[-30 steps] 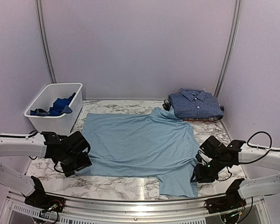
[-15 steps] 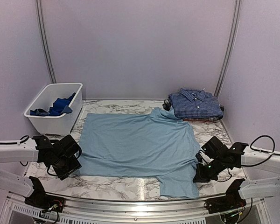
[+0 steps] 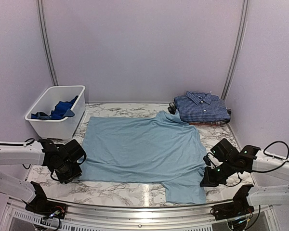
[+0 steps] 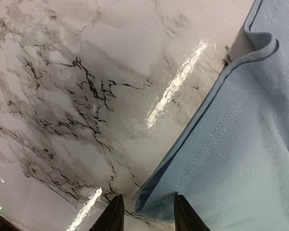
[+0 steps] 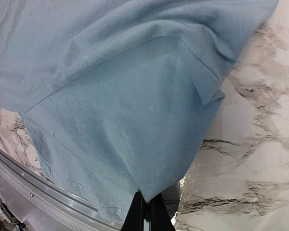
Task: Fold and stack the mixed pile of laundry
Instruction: Pick up the flattened T-shirt from the center of the board.
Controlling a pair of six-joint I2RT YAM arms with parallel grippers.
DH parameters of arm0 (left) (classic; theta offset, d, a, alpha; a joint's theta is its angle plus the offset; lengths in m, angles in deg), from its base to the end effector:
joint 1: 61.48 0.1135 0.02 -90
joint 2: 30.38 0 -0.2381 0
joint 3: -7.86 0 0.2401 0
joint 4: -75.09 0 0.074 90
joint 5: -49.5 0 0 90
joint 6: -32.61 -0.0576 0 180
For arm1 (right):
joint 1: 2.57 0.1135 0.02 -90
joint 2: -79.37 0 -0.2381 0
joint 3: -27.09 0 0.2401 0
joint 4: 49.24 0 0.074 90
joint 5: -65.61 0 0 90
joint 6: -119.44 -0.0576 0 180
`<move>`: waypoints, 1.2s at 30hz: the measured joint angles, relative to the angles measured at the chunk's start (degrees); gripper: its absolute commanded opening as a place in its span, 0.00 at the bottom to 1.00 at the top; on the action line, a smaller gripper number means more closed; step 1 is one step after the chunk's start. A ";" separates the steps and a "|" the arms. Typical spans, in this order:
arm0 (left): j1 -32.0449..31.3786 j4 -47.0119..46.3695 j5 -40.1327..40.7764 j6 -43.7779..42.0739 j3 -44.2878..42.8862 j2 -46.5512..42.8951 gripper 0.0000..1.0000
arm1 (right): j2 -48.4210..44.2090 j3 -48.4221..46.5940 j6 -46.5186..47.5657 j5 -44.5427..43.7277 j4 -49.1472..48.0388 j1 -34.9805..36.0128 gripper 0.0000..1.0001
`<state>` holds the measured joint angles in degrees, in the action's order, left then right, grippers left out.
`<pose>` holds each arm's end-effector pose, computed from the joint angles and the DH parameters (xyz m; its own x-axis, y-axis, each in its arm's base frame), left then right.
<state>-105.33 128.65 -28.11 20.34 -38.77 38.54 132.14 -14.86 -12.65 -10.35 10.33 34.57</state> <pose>0.1444 -0.1216 0.1183 -0.7728 -0.5810 -0.2553 -0.5475 0.8138 -0.1947 0.1154 0.1049 0.1357 -0.9934 0.0634 -0.0959 0.0205 0.9186 0.3946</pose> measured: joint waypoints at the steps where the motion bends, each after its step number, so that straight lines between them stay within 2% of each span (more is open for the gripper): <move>1: 0.00 0.00 -0.11 -0.13 0.00 0.00 0.35 | -0.09 0.00 0.00 0.00 0.04 0.00 0.00; 9: 0.00 -0.55 -1.01 0.76 0.26 -0.02 0.25 | -0.57 -0.02 0.02 0.02 0.48 0.00 0.00; 15: 0.00 -1.99 -1.88 2.32 2.16 -0.90 0.00 | -1.22 -0.07 0.02 0.44 1.01 0.00 0.00; 27: -2.34 -0.87 -4.92 5.62 5.60 -10.51 0.00 | -12.83 -0.85 -3.96 4.61 5.55 0.02 0.00; 36: -6.14 8.72 -4.33 7.80 -3.28 -16.41 0.00 | -17.55 -5.84 -6.47 6.60 10.21 0.09 0.00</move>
<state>-111.47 137.37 -32.44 28.14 -42.05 22.13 114.59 -20.70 -19.12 -3.75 20.54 34.66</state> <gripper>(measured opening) 0.009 0.004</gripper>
